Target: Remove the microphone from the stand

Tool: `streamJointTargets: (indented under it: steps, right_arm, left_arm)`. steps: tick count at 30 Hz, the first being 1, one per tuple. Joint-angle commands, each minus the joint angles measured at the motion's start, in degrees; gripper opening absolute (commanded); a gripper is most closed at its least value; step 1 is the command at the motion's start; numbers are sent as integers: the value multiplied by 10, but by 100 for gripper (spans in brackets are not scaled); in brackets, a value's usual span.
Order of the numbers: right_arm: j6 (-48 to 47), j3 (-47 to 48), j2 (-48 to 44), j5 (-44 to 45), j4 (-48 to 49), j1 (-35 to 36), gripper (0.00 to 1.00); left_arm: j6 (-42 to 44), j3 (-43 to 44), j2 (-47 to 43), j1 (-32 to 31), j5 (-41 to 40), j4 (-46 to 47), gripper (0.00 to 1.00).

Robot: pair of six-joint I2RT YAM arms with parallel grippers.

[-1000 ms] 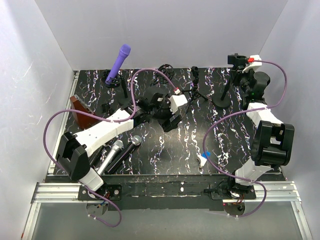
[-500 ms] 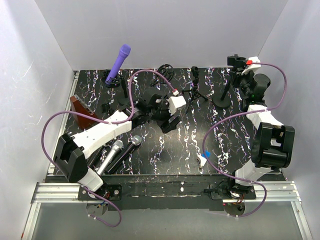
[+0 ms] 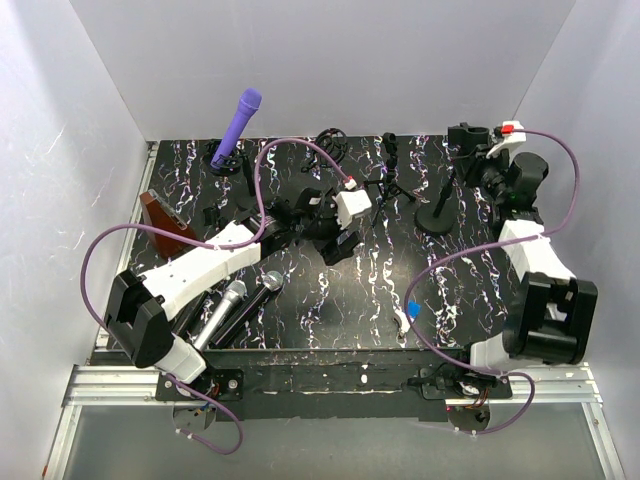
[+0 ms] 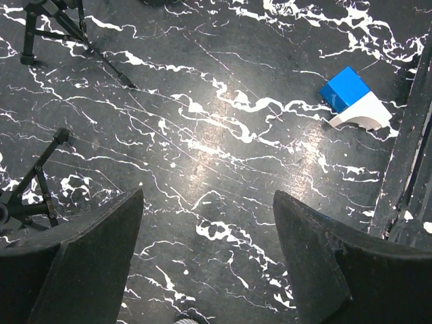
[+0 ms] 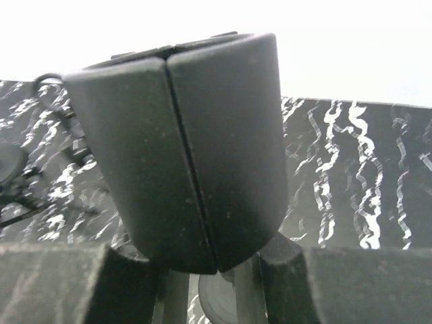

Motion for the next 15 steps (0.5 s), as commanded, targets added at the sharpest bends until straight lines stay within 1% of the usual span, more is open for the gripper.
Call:
streamJointTargets:
  steps: [1,3,7,10,11,15]
  right_arm:
    - [135,-25,-91,-59,-125,17,1]
    - [152,-36,-131,-70,-145,31,1]
    - [191,-58,-173,-105,-166,67,1]
    - [224,-61,-167,-154,-146,84,1]
    - [235,-62,-164,-161,-136,107,1]
    - [268,-72,-146,-168,-85,131,1]
  left_arm:
    - [-21,-2,-29,4,11,39,77]
    - [-35,-9,-28,3,15,64,77]
    - [-75,-12,-13,4,47,100,77]
    - [-104,-5,13,3,72,119,76]
    - [-113,-1,24,3,80,123,75]
    - [-141,5,58,1,98,139,73]
